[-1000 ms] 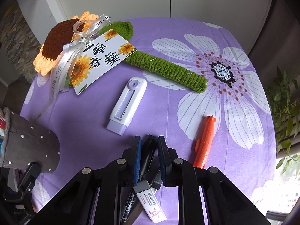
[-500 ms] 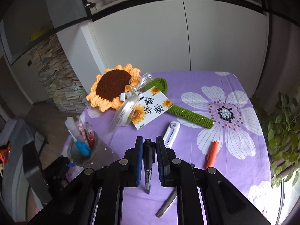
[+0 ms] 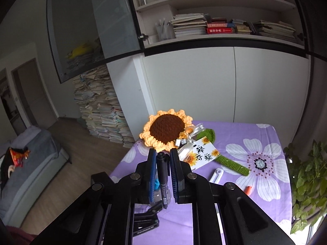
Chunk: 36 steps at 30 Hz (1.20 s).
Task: Organize stationery
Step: 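Insert the black marker into the grey holder and open the right gripper, then grasp the grey metal pen with the right gripper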
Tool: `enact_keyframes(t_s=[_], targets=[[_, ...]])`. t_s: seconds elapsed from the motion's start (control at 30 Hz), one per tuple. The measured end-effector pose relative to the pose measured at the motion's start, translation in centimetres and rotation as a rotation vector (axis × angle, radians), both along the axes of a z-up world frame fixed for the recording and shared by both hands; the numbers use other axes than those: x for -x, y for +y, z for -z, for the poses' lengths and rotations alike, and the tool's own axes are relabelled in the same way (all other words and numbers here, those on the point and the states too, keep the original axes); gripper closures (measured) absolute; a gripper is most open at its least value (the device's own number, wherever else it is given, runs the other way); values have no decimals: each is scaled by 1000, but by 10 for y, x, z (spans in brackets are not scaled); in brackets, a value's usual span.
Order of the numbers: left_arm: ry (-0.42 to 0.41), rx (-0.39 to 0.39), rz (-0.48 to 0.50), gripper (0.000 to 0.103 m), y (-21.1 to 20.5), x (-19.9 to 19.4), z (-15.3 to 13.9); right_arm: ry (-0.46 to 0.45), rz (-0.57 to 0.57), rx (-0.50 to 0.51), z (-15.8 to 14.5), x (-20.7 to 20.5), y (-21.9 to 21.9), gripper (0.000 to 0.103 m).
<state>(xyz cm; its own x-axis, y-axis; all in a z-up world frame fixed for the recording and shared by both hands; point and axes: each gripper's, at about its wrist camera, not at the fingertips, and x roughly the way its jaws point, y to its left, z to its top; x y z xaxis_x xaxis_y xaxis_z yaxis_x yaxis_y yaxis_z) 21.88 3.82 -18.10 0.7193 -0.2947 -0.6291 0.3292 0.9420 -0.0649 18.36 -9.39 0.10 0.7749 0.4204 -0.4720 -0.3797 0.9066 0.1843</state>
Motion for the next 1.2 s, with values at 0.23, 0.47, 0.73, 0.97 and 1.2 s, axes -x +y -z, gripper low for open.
enact_keyframes(t_s=[0.23, 0.47, 0.73, 0.97, 1.2], targets=[[0, 0, 0, 34, 0, 0, 0, -62, -62, -20, -15, -6, 23, 88], [0, 0, 0, 34, 0, 0, 0, -56, -45, -14, 1, -42, 37, 88], [0, 0, 0, 34, 0, 0, 0, 4, -67, 37, 42, -63, 49, 88], [1, 1, 2, 34, -1, 1, 0, 117, -98, 58, 62, -64, 46, 88], [1, 1, 2, 34, -1, 1, 0, 84, -13, 27, 51, -36, 8, 64]])
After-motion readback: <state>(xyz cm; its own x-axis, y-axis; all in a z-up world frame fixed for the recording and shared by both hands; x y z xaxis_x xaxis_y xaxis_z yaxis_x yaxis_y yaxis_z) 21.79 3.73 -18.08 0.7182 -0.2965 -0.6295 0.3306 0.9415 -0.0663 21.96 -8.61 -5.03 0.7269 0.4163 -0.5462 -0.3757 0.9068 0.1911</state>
